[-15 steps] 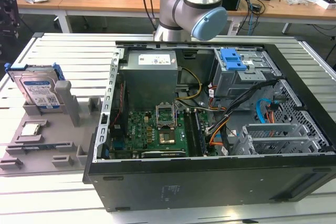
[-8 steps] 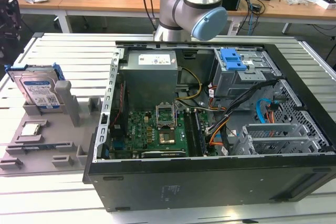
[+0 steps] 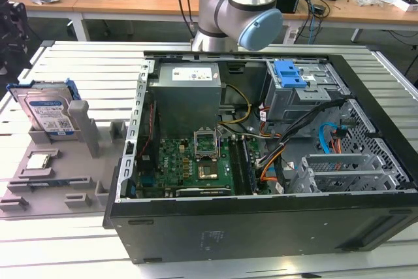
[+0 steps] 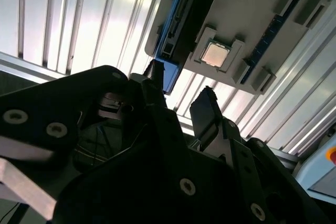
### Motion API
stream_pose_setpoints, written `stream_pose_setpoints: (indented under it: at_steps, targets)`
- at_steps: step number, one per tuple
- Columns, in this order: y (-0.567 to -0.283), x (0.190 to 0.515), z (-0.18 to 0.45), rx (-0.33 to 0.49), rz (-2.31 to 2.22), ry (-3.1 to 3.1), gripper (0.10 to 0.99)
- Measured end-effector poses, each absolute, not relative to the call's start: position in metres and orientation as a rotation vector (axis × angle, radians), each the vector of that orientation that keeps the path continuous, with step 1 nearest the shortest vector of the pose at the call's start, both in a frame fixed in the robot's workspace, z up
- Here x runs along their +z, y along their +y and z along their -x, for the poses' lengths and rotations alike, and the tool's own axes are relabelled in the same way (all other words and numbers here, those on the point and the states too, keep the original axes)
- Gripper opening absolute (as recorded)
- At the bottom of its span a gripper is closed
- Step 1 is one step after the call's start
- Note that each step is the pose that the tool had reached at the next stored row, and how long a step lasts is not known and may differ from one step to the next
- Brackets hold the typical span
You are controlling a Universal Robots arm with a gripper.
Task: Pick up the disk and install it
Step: 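Pick up the disk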
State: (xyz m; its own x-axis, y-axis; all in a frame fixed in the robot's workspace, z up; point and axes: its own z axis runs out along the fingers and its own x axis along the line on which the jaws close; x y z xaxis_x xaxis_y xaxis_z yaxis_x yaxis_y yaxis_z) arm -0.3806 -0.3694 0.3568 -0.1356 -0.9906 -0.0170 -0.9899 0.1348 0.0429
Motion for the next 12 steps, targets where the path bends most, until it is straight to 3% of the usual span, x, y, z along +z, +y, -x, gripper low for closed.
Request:
stream_pose_setpoints:
  at_steps: [12]
  targets:
    - [-0.365, 0.34, 0.378, -0.067, -2.139, -2.276, 0.478]
